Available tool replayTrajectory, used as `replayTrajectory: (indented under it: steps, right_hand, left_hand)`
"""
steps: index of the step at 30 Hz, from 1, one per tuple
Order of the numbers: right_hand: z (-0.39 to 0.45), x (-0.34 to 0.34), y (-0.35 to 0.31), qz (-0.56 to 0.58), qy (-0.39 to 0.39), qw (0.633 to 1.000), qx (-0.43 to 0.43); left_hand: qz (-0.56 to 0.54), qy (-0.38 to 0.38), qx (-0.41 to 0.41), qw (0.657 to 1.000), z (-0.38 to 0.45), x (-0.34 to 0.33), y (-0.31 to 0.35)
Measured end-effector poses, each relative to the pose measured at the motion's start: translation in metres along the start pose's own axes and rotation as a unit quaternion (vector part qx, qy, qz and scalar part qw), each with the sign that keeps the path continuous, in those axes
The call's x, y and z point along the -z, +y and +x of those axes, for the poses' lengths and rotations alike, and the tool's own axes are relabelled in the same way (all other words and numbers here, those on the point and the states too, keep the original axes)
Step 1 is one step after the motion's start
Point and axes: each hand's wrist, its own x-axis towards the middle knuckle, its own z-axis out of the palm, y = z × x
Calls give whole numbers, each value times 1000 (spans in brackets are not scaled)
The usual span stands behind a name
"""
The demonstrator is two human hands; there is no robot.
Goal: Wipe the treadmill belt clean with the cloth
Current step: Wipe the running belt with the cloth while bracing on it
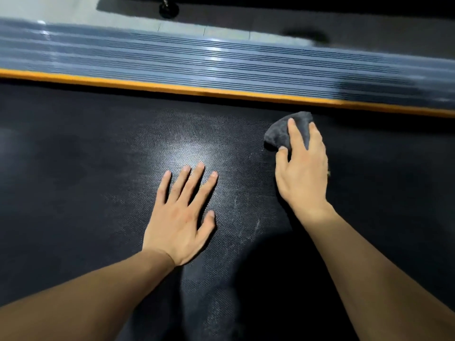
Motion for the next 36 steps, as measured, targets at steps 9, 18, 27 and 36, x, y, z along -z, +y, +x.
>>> replayTrajectory:
  steps: [9,18,27,36]
  right_hand:
    - [-2,-15,-14,-43,40,997,-46]
    - [0,-42,-92,84,35,996,-19]
    - [0,-5,6,28,1,999,29]
    - [-36,-22,-51,30,41,999,-18]
  left_hand:
    - [10,-3,-8,1000,2,-1,-2]
    - [28,-6,-9,1000,4,-2,-4]
    - [-3,11,-1,1000,2,-2,-2]
    - [-70,30,-12,997,2,1,-5]
